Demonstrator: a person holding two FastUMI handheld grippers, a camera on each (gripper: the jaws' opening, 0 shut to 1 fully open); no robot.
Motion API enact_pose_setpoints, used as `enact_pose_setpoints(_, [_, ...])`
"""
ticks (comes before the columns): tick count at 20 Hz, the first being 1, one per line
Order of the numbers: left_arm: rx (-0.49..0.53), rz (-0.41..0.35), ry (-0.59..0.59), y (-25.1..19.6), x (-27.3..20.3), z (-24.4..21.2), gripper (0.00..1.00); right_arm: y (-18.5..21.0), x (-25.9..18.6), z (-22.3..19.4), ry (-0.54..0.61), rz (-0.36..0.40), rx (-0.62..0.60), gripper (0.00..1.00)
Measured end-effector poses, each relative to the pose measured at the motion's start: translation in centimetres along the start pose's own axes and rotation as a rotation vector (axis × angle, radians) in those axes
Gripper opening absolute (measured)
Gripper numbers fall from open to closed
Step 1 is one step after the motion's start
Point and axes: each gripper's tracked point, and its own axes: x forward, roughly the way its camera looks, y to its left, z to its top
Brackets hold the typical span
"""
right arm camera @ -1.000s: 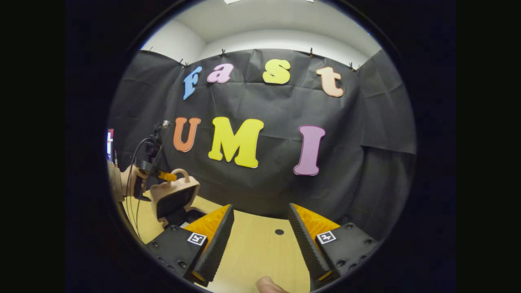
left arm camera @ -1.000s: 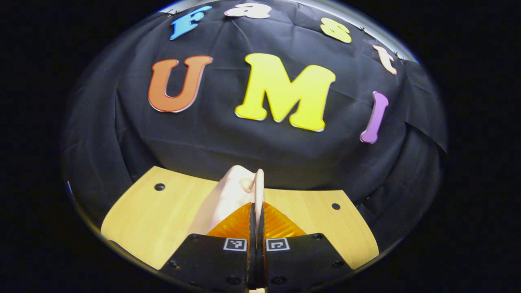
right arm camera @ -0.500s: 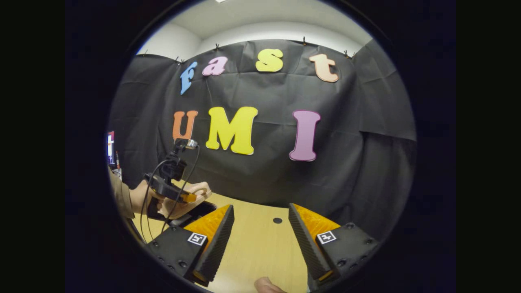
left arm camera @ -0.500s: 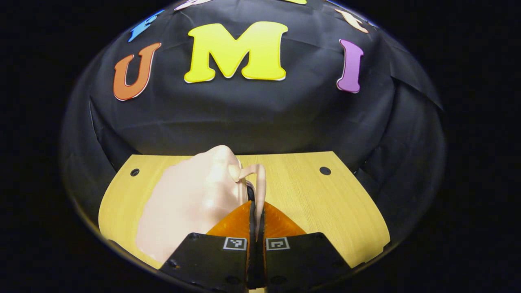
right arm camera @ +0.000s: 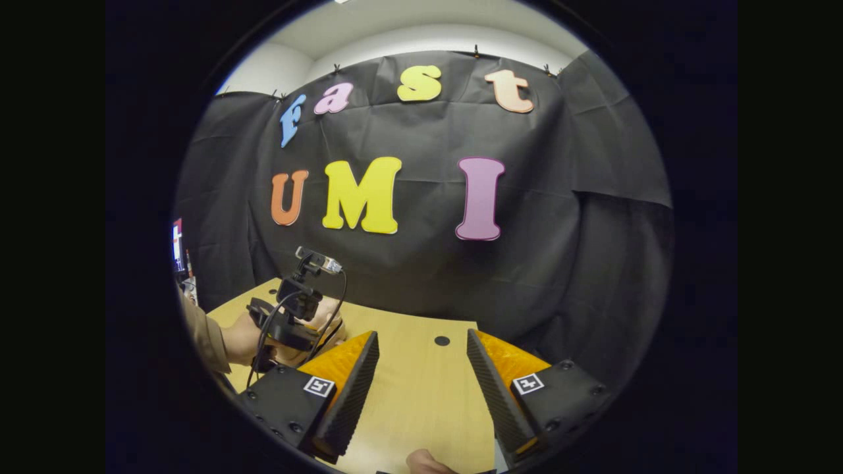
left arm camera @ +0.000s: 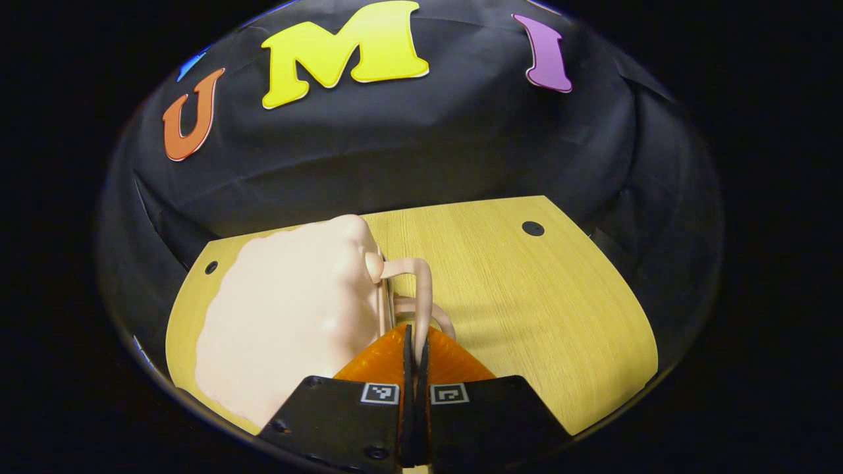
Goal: First open the suitcase, pack the skin care products into it, and then close the suitcase.
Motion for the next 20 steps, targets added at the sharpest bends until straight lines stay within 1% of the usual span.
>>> enact_pose_setpoints(1, [-0.009,-0.003,0.010,-0.2,0.2,-0.3,0.04,-0.2,0.0,-0.2,0.006,-0.005,-0.002,0.80])
enact_pose_setpoints(2, [-0.019,-0.018,0.023,-0.7,0.4,-0.7,0.05,-0.2,0.0,-0.4,0.011,-0.010,-0.006,0.80])
enact_pose_setpoints(3, [-0.038,-0.046,0.032,-1.3,0.5,-0.9,0.06,-0.3,0.1,-0.6,0.016,-0.017,-0.010,0.80])
enact_pose_setpoints(4, [-0.061,-0.064,0.035,-1.7,0.3,-1.1,0.18,-0.3,0.1,-0.6,0.019,-0.021,-0.014,0.77])
enact_pose_setpoints(5, [-0.079,-0.070,0.039,-1.8,0.2,-1.2,0.23,-0.3,0.1,-0.6,0.022,-0.027,-0.018,0.80])
enact_pose_setpoints(6, [-0.096,-0.072,0.037,-1.7,-0.1,-1.0,0.29,-0.4,0.2,-0.7,0.025,-0.031,-0.020,0.80])
enact_pose_setpoints(7, [-0.116,-0.071,0.032,-1.7,-0.4,-0.7,0.31,-0.3,0.3,-0.6,0.027,-0.034,-0.020,0.77])
enact_pose_setpoints(8, [-0.140,-0.092,0.025,-2.2,-1.3,-0.6,0.40,-0.1,0.3,-0.5,0.026,-0.035,-0.020,0.80])
enact_pose_setpoints(9, [-0.148,-0.115,-0.001,-2.8,-2.5,0.3,0.43,0.1,0.5,-0.3,0.023,-0.038,-0.024,0.79])
enact_pose_setpoints(10, [-0.138,-0.115,-0.033,-2.9,-3.6,1.5,0.44,0.3,0.6,-0.1,0.019,-0.041,-0.027,0.79])
enact_pose_setpoints(11, [-0.119,-0.097,-0.070,-2.6,-4.9,2.8,0.47,0.6,0.6,0.3,0.011,-0.045,-0.029,0.77])
enact_pose_setpoints(12, [-0.099,-0.071,-0.115,-2.0,-6.8,4.2,0.71,0.6,0.8,0.7,0.003,-0.057,-0.028,0.79])
enact_pose_setpoints(14, [-0.077,-0.014,-0.225,-0.6,-10.7,7.4,0.96,1.0,0.9,2.3,-0.028,-0.075,-0.020,0.80])
enact_pose_setpoints(17, [-0.039,0.115,-0.407,2.9,-16.7,11.7,0.96,1.9,1.1,4.8,-0.072,-0.095,-0.020,0.80])
enact_pose_setpoints(18, [-0.035,0.143,-0.442,3.8,-18.7,12.4,0.99,2.3,1.2,5.8,-0.087,-0.102,-0.016,0.80])
enact_pose_setpoints(20, [-0.049,0.180,-0.491,5.3,-21.7,13.2,0.99,3.5,1.3,7.7,-0.119,-0.116,-0.010,0.79])
